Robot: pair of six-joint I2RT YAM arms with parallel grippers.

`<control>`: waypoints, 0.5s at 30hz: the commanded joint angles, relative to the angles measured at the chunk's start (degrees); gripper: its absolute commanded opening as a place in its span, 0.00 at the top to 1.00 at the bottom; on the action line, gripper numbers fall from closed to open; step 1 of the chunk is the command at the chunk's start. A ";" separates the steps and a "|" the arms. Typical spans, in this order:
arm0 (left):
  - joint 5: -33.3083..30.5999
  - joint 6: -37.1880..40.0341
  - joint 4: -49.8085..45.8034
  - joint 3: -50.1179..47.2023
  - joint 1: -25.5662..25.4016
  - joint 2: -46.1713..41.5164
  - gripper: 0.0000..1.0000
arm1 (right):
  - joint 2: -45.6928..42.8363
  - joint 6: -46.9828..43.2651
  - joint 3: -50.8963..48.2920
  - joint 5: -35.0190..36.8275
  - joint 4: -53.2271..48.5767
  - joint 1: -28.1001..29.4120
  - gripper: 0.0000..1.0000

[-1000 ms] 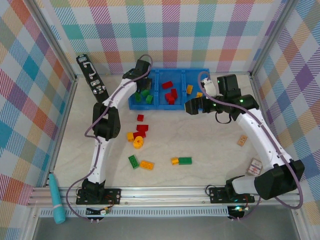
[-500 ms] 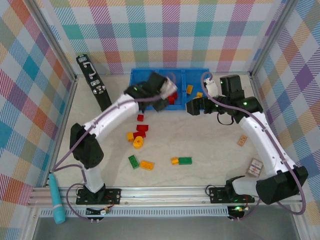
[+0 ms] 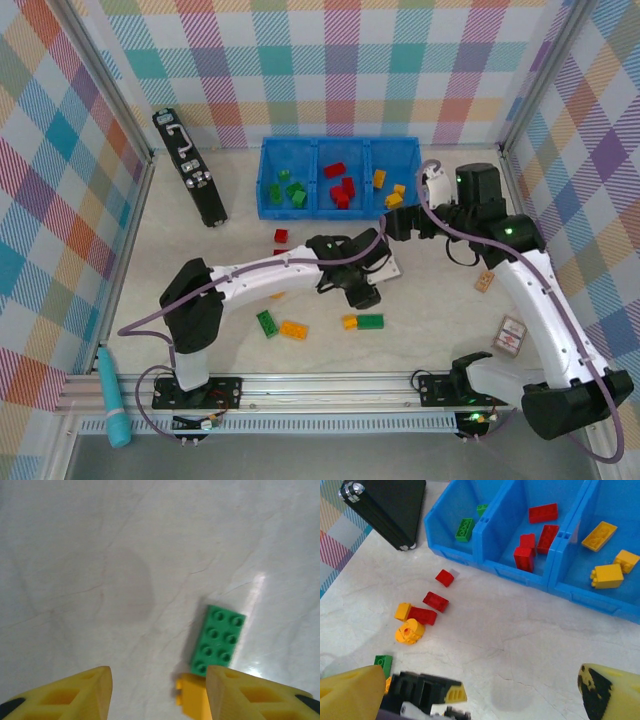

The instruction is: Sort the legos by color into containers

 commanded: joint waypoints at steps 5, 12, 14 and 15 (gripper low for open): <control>-5.22 -3.25 9.76 -5.54 -2.10 0.82 0.48 | -4.39 0.51 -2.39 3.07 3.88 0.42 0.01; -2.80 -2.40 10.55 -5.71 -2.25 0.51 0.47 | -6.40 0.91 -2.84 9.60 3.69 0.34 0.01; -3.37 -1.11 10.29 -5.78 -3.89 1.80 0.47 | -5.54 1.89 -1.79 11.40 3.34 0.21 0.01; -3.59 -0.73 10.27 -5.90 -4.56 2.28 0.47 | -5.09 2.31 -1.27 11.63 3.00 0.11 0.01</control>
